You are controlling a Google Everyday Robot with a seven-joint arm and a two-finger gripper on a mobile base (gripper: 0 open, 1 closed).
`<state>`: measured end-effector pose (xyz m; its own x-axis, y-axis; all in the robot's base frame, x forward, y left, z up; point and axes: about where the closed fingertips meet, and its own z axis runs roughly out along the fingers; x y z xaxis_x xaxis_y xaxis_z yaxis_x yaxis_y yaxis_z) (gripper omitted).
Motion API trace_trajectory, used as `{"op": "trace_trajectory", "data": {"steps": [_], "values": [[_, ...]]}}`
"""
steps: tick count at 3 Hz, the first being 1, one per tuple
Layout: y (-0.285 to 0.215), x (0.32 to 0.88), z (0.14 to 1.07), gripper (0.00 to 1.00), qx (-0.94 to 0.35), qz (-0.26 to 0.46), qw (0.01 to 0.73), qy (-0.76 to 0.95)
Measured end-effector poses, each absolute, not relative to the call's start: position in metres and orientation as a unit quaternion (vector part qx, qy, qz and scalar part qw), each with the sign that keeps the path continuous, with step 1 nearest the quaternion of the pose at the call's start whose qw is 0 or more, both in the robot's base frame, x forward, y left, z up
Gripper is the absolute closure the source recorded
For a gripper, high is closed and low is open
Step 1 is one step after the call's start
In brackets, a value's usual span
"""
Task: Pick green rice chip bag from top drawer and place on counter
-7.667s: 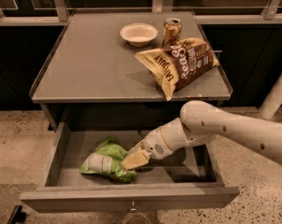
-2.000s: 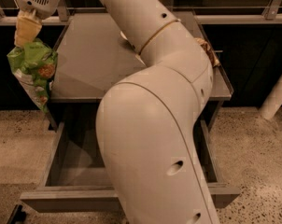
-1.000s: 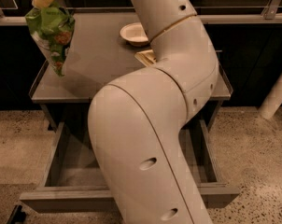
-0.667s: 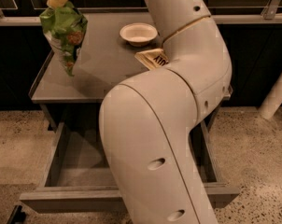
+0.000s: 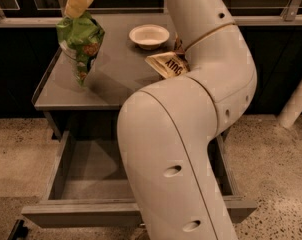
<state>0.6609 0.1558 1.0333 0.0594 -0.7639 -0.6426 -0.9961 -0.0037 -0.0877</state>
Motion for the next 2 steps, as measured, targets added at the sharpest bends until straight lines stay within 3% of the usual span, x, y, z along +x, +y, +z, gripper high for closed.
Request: {"op": "trace_trajectory", "data": {"steps": [2], "values": [[0.153, 0.67, 0.987, 1.0, -0.662, 0.251, 0.23, 0.668]]}}
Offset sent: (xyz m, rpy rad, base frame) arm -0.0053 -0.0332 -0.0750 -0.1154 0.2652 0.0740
